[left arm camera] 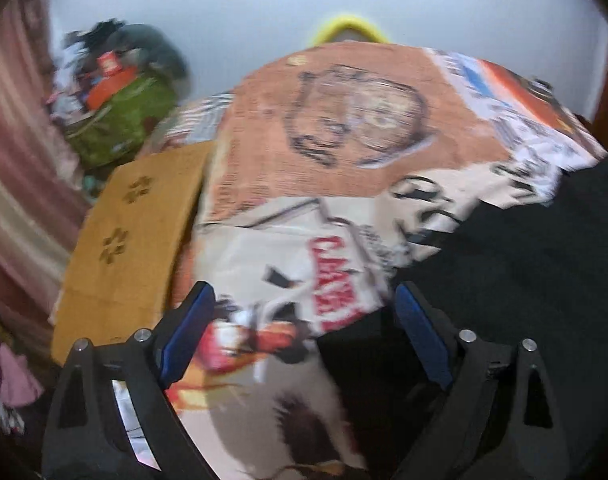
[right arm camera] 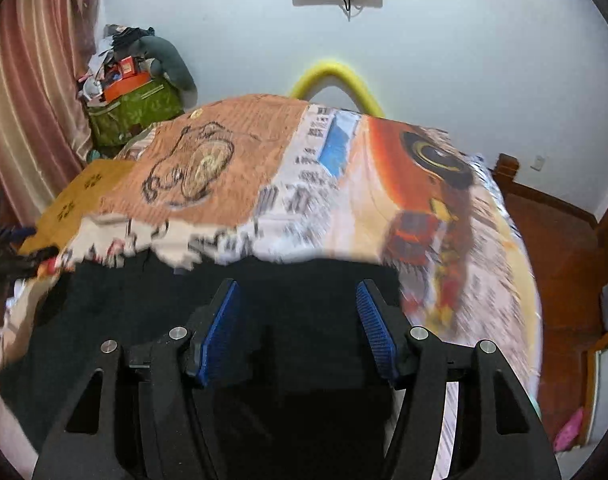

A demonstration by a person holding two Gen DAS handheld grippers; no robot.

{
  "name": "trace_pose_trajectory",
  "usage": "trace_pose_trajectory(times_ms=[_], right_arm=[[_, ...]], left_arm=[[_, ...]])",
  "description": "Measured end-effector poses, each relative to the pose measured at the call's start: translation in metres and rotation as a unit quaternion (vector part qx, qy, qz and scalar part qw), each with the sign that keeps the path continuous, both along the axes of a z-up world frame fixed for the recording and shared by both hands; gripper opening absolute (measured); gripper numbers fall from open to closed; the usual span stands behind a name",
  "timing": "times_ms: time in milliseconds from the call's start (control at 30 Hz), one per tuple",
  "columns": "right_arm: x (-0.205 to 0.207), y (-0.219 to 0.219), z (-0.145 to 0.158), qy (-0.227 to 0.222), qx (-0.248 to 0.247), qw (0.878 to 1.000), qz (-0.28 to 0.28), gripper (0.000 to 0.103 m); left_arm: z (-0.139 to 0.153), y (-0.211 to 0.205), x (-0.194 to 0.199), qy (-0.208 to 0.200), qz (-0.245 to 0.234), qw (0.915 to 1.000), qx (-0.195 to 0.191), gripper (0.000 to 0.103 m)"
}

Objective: Fold small clothes

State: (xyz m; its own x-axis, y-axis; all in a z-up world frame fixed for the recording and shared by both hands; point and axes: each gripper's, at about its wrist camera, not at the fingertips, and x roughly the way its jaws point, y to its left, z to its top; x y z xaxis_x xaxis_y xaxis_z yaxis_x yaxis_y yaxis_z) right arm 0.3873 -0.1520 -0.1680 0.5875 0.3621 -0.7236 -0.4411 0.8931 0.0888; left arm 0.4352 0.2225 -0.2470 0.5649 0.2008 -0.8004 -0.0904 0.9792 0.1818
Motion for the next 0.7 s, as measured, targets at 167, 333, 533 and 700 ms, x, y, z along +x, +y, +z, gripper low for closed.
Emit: trace_pose_trajectory(times_ms=[167, 333, 533, 700], right_arm=[[-0.044, -0.037, -0.009, 0.02, -0.016, 0.999, -0.023, 0.057], [-0.083, -0.075, -0.027, 0.062, -0.001, 0.996, -0.061, 0.057], [-0.111, -0.097, -0.049, 0.12, 0.083, 0.984, -0.1, 0.057], [-0.106, -0.087, -0.063, 0.149, 0.139, 0.975, -0.092, 0.041]], left_arm=[[-0.021, -0.034, 0.013, 0.026, -0.042, 0.9988, 0.002, 0.095], [-0.049, -0.053, 0.036, 0.074, -0.053, 0.9949, -0.043, 0.09], [-0.057, -0.079, 0.039, 0.084, -0.069, 0.9924, -0.059, 0.024], [-0.049, -0.076, 0.033, 0.075, -0.055, 0.9945, -0.049, 0.012]])
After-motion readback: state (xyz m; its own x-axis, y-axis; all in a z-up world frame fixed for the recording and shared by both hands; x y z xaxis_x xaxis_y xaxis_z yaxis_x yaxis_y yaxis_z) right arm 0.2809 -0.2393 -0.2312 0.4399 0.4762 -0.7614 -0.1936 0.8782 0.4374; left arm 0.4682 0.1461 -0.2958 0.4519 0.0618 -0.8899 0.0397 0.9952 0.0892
